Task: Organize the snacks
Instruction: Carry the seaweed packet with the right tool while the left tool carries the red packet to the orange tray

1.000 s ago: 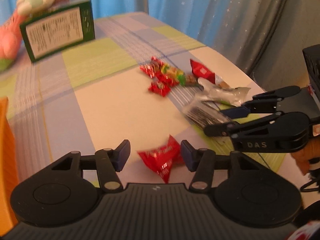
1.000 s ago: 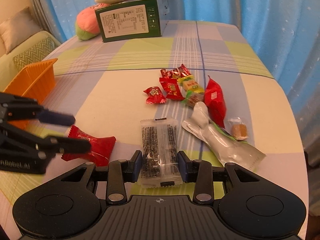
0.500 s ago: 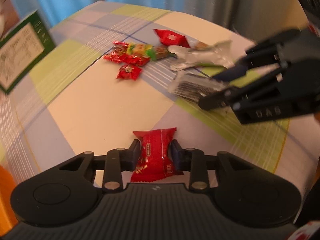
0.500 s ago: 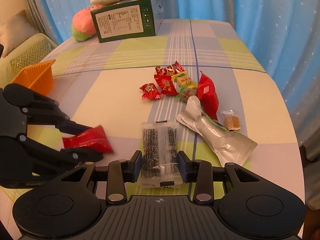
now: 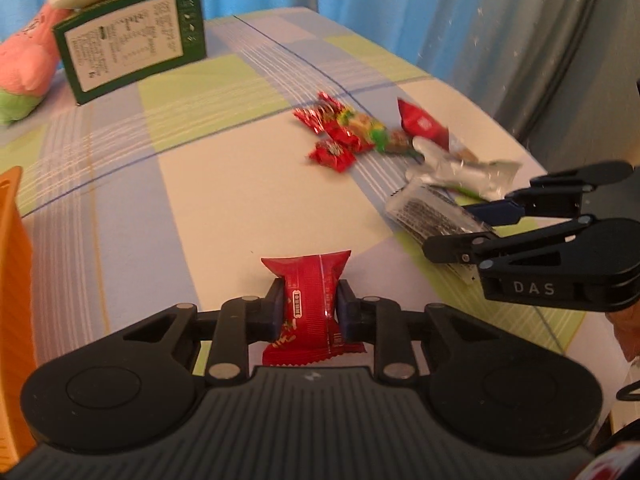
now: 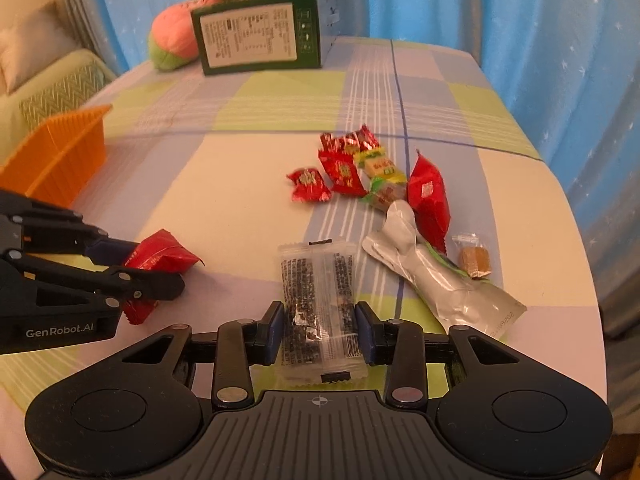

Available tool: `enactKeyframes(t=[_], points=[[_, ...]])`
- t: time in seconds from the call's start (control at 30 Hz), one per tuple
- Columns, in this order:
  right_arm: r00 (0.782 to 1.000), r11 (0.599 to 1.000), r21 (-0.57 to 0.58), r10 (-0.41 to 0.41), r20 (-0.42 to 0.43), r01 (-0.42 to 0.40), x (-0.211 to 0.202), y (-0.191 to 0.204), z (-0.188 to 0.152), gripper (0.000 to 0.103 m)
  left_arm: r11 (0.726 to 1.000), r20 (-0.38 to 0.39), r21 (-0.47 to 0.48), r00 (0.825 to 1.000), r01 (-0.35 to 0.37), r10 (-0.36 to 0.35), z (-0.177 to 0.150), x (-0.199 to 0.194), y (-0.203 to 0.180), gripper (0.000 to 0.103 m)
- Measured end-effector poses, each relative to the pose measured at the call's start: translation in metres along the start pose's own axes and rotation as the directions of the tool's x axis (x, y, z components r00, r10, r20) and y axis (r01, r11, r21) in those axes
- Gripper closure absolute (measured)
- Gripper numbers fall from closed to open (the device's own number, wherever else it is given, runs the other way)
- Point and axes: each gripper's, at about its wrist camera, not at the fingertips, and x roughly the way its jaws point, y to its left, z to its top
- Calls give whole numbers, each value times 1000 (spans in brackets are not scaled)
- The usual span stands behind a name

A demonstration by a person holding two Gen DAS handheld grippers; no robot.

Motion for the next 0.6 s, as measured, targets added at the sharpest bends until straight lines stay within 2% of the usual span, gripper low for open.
enactKeyframes(t=[0.13,0.3,0.43,0.6], points=[[999,1000,18,19,27,-19,-20,4,10,65,1000,37,-24,999,-6,7,6,-22,5,80],[996,999,23,43,78,-44,-56,27,32,65,998,84,-63,996,-25,30,11,-60,17,80],[988,995,13,99,119,-101,-80,64,43,65,994,107,-96,992,-55,65,5,-94,35,80],[973,982,-6,188,132,-188,-87,126,51,65,982,111,-144,984,-125,141,-13,-133,72,80]])
